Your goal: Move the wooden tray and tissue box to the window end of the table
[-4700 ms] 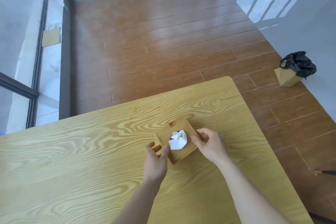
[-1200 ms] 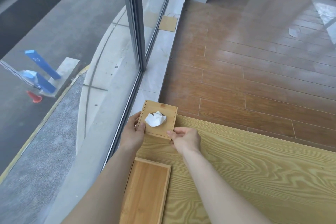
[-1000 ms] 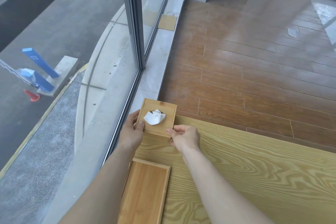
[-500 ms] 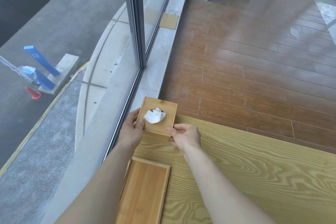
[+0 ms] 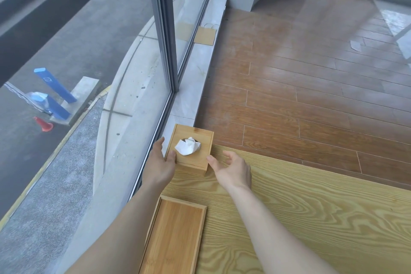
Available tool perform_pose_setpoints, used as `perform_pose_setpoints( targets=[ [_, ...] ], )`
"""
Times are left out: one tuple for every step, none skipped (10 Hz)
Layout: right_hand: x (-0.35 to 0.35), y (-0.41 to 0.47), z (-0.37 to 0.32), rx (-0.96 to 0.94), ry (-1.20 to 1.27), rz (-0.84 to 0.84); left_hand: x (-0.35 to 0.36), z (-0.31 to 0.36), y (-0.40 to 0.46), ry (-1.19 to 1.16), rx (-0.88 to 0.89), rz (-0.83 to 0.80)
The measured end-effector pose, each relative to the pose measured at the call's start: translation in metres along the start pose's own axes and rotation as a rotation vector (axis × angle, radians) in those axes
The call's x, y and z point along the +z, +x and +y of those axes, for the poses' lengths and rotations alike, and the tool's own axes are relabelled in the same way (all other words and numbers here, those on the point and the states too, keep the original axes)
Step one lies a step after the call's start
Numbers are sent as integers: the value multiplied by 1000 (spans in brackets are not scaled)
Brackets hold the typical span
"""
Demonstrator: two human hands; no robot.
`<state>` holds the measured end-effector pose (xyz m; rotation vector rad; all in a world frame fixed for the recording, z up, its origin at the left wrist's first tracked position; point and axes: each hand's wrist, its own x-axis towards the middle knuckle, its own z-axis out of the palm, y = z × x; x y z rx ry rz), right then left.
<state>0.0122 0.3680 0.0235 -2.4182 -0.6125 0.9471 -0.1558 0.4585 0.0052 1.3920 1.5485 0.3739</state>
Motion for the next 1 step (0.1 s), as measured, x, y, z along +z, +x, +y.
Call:
perform_pose_setpoints(
  targets=[
    [-20, -9, 10, -80, -145, 23, -4, 5, -7, 85, 45, 75]
  ],
)
